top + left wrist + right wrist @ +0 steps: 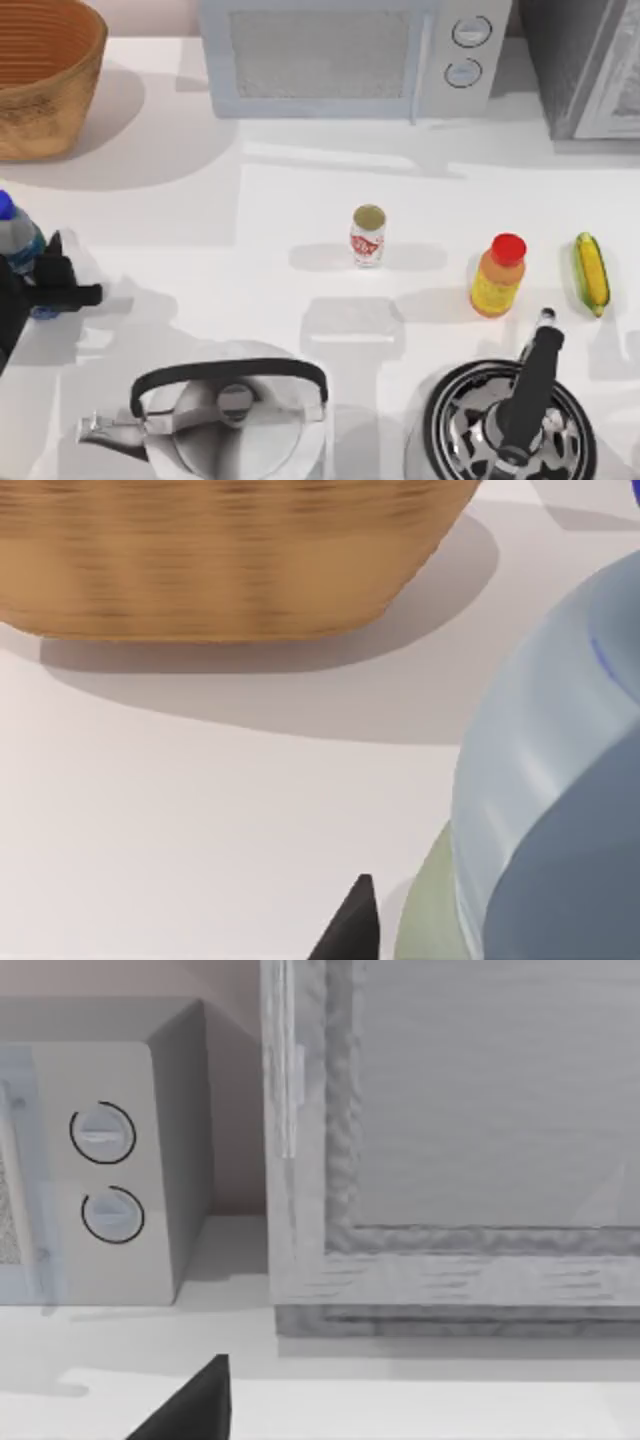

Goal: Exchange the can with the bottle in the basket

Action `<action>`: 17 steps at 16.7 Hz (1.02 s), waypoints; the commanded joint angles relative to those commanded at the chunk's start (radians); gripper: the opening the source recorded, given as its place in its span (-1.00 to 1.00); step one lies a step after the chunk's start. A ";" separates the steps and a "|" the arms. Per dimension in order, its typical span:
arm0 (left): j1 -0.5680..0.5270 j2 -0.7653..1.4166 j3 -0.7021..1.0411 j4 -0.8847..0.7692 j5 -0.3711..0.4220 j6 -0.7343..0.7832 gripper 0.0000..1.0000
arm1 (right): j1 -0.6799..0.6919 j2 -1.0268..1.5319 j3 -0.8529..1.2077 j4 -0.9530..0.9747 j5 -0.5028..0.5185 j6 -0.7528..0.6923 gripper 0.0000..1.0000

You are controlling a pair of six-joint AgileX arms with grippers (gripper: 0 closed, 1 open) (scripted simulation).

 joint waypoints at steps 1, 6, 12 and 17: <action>0.000 0.000 0.000 0.000 0.000 0.000 -1.00 | 0.000 0.000 0.000 0.000 0.000 0.000 1.00; -0.005 -0.032 0.023 -0.032 0.026 -0.004 -1.00 | 0.000 0.000 0.000 0.000 0.000 0.000 1.00; -0.016 -0.218 0.329 -0.377 0.193 -0.017 -1.00 | 0.000 0.000 0.000 0.000 0.000 0.000 1.00; 0.036 -0.307 0.793 -0.852 0.269 -0.002 -1.00 | 0.000 0.000 0.000 0.000 0.000 0.000 1.00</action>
